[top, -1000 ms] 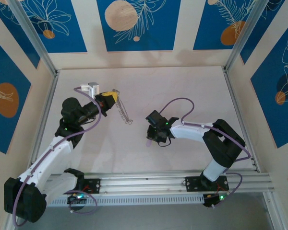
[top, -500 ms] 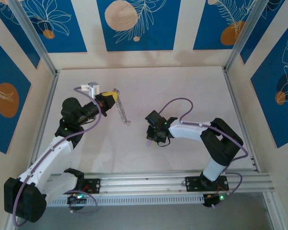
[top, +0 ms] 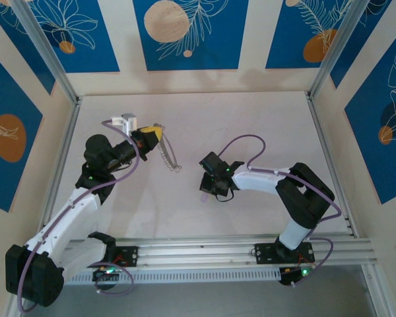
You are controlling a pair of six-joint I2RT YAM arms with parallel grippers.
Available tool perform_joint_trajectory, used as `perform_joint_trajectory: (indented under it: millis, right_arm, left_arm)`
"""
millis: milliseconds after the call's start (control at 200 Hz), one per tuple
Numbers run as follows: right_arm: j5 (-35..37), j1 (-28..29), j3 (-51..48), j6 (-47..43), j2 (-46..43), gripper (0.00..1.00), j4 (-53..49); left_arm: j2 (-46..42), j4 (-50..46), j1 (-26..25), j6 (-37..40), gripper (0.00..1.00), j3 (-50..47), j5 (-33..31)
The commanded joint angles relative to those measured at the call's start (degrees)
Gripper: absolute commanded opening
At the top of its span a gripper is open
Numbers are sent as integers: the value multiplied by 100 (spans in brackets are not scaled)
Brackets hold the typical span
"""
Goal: Put the keys on the keyring
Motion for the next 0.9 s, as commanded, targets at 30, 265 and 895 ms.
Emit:
perform_joint_trajectory:
  millis: [30, 265, 895]
  right_arm:
    - [16, -120, -45, -289, -574, 0, 37]
    - [-1455, -1081, -569, -1501, -2124, 0, 1232]
    - [-5355, -3136, -752, -1783, -3671, 0, 3958]
  left_arm:
    - [38, 379, 67, -12, 0, 211, 337]
    - [252, 618, 40, 11, 0, 367, 986]
    - [1616, -146, -974, 832, 0, 1870, 2320]
